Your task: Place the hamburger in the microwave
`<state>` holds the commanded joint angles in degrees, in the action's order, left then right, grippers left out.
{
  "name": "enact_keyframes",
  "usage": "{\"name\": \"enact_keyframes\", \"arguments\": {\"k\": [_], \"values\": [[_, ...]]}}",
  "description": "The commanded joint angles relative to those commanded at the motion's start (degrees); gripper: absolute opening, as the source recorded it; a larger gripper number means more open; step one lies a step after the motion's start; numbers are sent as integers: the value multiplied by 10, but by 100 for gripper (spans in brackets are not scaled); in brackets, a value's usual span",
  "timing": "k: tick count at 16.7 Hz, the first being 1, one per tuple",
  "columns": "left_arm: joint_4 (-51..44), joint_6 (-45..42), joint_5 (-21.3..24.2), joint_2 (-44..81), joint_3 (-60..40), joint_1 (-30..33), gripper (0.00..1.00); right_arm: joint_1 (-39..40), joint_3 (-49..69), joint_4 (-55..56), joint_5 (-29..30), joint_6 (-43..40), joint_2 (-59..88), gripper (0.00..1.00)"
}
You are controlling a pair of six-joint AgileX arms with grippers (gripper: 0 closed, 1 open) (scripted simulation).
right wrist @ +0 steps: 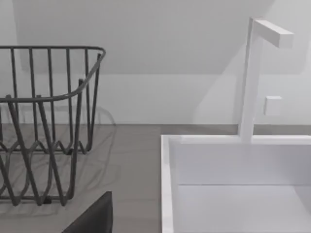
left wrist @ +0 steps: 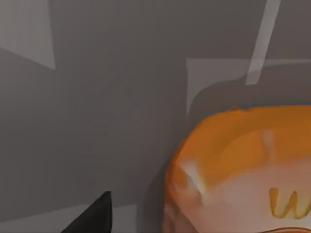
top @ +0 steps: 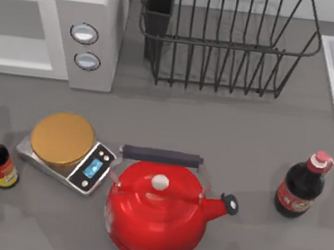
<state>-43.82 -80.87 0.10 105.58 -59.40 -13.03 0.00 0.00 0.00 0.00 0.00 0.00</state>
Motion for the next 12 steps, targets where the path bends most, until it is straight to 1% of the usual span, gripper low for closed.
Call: {"name": "enact_keyframes", "arguments": {"k": [3,8,12], "values": [[55,-1,0,29,29,0,100,0,0,0,0,0,0,100],[62,-1,0,33,33,0,100,0,0,0,0,0,0,100],[62,-1,0,33,33,0,70,0,0,0,0,0,0,100]]}}
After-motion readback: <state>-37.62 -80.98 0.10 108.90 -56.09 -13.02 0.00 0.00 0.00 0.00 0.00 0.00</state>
